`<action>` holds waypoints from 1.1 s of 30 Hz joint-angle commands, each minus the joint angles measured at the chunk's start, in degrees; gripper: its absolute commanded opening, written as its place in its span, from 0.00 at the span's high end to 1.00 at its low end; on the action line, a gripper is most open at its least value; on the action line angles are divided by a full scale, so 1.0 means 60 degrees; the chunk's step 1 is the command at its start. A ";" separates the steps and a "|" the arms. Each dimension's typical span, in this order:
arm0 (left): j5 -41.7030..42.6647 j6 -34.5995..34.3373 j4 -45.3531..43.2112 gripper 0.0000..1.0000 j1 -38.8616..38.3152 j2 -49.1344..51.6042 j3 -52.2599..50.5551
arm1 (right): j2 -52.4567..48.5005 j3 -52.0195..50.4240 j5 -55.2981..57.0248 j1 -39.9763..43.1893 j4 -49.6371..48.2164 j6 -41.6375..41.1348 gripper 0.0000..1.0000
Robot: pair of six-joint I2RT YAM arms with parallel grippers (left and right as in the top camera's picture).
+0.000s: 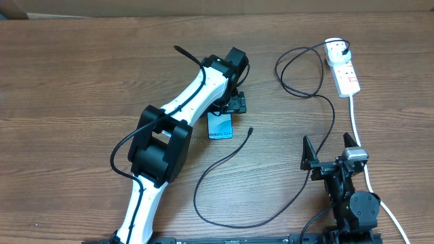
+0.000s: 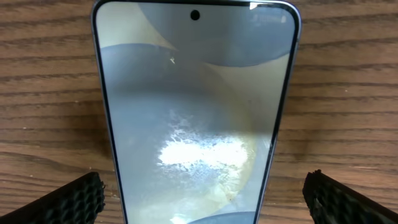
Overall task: Plug charger to phone and switch on socket
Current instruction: 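Close the left gripper on the phone's long edges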
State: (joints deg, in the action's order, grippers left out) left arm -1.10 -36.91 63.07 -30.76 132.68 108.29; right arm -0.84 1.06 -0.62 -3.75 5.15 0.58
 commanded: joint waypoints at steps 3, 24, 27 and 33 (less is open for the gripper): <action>-0.0164 0.0182 0.0055 0.00 0.0004 0.0178 -0.0157 | 0.0113 -0.0098 0.0095 0.0029 -0.0055 -0.0062 0.00; -0.0135 0.0197 -0.0499 0.00 0.0007 0.0178 -0.0984 | 0.0113 -0.0098 0.0095 0.0029 -0.0055 -0.0062 0.00; -0.0131 0.0193 -0.0696 0.00 0.0004 0.0178 -0.1140 | 0.0113 -0.0098 0.0095 0.0029 -0.0058 -0.0062 0.00; -0.0135 0.0189 -0.0929 0.01 0.0007 0.0178 -0.1661 | 0.0113 -0.0098 0.0095 0.0029 -0.0055 -0.0062 0.00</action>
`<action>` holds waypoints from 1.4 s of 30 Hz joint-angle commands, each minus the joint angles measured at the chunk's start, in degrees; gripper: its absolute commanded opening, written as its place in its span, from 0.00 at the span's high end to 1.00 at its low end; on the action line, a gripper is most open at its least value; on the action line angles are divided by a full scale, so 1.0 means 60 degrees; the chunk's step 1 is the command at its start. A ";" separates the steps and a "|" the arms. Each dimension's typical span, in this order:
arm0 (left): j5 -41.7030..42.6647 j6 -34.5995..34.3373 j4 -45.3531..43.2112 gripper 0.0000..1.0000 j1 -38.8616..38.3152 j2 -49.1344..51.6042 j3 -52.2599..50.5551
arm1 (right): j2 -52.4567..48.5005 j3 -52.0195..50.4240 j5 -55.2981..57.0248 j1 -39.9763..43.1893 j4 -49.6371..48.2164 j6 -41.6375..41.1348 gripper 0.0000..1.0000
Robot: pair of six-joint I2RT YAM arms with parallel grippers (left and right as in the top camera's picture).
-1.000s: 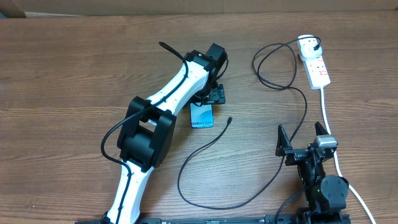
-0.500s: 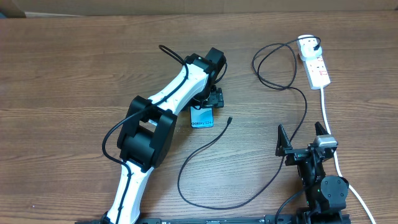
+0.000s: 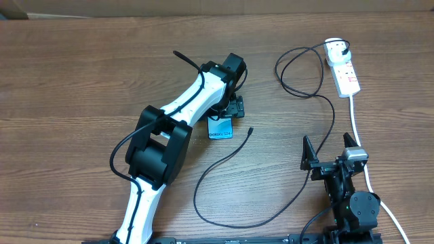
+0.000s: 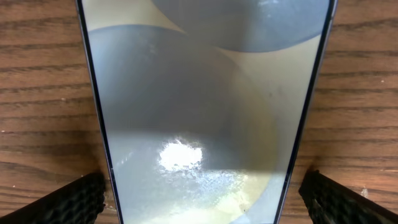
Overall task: Plug charger to phone and switch on socket
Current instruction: 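Close the left gripper on the phone's long edges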
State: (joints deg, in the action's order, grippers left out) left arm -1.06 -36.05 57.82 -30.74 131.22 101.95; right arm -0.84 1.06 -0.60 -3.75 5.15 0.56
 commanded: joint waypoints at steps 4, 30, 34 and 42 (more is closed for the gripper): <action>-0.0138 0.0044 -0.0044 0.00 0.0000 0.0423 -0.0838 | 0.0113 -0.0098 0.0091 0.0029 -0.0058 -0.0058 0.00; -0.0317 0.0015 -0.0051 0.07 -0.0007 0.0423 -0.0852 | 0.0113 -0.0098 0.0091 0.0029 -0.0058 -0.0058 0.00; -0.0317 0.0007 0.0007 0.07 -0.0007 0.0423 -0.0852 | 0.0113 -0.0098 0.0091 0.0029 -0.0055 -0.0058 0.00; -0.0353 0.0004 0.0026 0.08 -0.0007 0.0423 -0.0863 | 0.0113 -0.0098 0.0091 0.0029 -0.0058 -0.0058 0.00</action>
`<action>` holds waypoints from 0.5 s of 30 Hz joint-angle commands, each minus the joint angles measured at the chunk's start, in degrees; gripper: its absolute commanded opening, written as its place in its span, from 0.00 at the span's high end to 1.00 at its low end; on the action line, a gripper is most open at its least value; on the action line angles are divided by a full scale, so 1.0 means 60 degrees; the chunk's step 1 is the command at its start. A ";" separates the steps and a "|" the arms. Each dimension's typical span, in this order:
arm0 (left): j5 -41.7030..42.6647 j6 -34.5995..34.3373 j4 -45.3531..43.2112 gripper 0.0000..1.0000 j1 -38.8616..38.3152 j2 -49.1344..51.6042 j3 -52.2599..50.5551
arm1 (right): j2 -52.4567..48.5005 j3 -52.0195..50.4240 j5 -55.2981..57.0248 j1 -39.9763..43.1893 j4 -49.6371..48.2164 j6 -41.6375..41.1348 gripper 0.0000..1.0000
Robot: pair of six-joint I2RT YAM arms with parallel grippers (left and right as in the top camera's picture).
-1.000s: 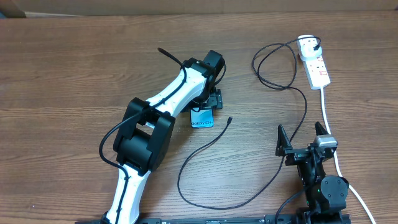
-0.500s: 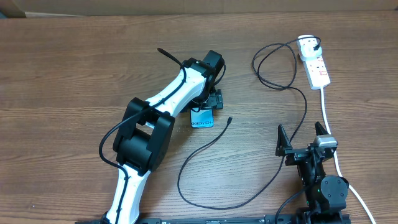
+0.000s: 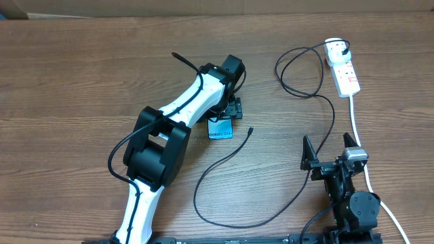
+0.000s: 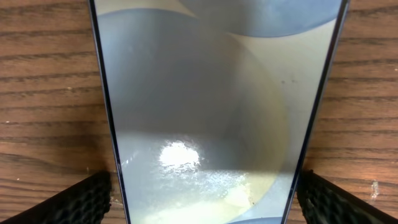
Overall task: Plug charger to phone and switch on socket
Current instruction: 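Close the left gripper on the phone's long edges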
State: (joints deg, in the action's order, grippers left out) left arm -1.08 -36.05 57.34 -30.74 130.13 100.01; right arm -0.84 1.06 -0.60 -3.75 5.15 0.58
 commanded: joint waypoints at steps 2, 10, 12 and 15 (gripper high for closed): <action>-0.0350 0.0004 0.0109 0.11 -0.0007 0.0605 -0.0539 | 0.0113 -0.0098 0.0091 0.0029 -0.0058 -0.0062 0.00; -0.0350 0.0011 0.0113 0.13 -0.0007 0.0605 -0.0539 | 0.0113 -0.0098 0.0091 0.0029 -0.0058 -0.0062 0.00; -0.0350 0.0007 0.0113 0.14 -0.0007 0.0605 -0.0539 | 0.0113 -0.0098 0.0091 0.0029 -0.0058 -0.0062 0.00; -0.0350 0.0007 0.0109 0.14 -0.0007 0.0605 -0.0539 | 0.0113 -0.0098 0.0091 0.0029 -0.0058 -0.0062 0.00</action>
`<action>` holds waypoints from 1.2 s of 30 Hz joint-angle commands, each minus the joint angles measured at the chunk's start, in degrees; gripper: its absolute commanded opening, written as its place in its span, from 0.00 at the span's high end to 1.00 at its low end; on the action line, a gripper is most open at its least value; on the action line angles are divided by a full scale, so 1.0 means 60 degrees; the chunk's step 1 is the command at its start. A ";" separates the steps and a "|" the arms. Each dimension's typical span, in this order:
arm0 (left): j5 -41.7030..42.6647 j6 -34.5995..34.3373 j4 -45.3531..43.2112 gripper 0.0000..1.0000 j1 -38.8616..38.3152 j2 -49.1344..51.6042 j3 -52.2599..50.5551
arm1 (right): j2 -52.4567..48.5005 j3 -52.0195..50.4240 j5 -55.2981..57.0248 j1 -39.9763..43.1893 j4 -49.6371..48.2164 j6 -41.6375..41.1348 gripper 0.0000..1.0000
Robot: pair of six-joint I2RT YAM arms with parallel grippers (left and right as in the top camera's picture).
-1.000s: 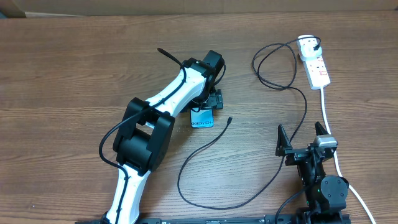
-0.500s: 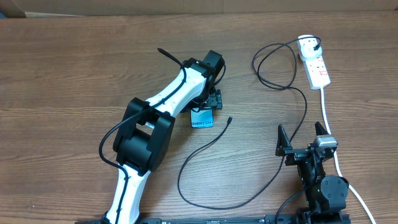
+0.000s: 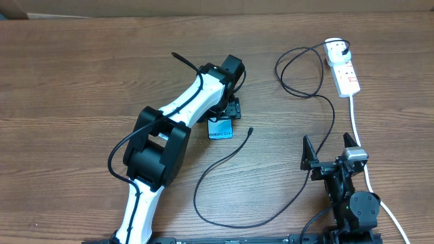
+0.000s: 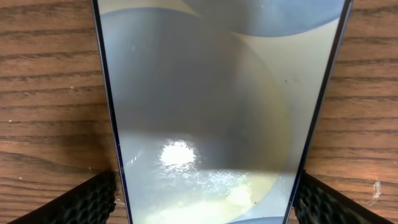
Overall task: Plug charger to phone and switch on socket
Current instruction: 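Close the left gripper on the phone's long edges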
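Observation:
The phone [image 4: 211,106] lies flat on the wooden table, its glossy screen filling the left wrist view. Only its blue end [image 3: 220,129] shows overhead, below the left arm. My left gripper [image 3: 228,108] straddles the phone, and its black ribbed pads [image 4: 87,202] press against both long edges. The charger cable's free plug [image 3: 251,130] lies on the table just right of the phone. The black cable [image 3: 298,196] loops round to the white adapter [image 3: 336,47] in the power strip [image 3: 346,73]. My right gripper [image 3: 327,150] rests open near the front edge, holding nothing.
The power strip's white lead [image 3: 359,142] runs down the right side past the right arm. The cable forms a wide loop at the front centre and a smaller loop [image 3: 298,71] left of the strip. Bare wooden table [image 3: 74,88] lies on the left.
The left gripper's pads have closed in slightly and now touch the phone's edges. The phone, the cable and the right arm stay where they were.
At first my left gripper hung open over the phone, with the phone's top edge and camera hole in view. It then sat lower and further along the phone, pads wide of the edges. The pads narrowed until they now grip both sides.

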State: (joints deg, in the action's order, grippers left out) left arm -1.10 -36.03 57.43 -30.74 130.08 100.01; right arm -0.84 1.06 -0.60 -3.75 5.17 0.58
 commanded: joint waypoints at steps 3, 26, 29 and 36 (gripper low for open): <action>-0.0346 0.0000 0.0095 0.14 -0.0007 0.0612 -0.0539 | 0.0113 -0.0098 0.0091 0.0029 -0.0062 -0.0062 0.00; -0.0178 0.0004 0.0168 0.23 -0.0007 0.0608 -0.0517 | 0.0113 -0.0098 0.0091 0.0029 -0.0058 -0.0062 0.00; -0.0051 0.0004 0.0175 0.23 -0.0004 0.0608 -0.0517 | 0.0113 -0.0098 0.0091 0.0029 -0.0058 -0.0062 0.00; -0.0047 0.0004 0.0313 0.24 0.0025 0.0605 -0.0423 | 0.0113 -0.0098 0.0091 0.0029 -0.0058 -0.0062 0.00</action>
State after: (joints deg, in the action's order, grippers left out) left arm -0.89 -36.05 57.76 -30.74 130.08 100.01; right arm -0.84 1.06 -0.60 -3.75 5.13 0.56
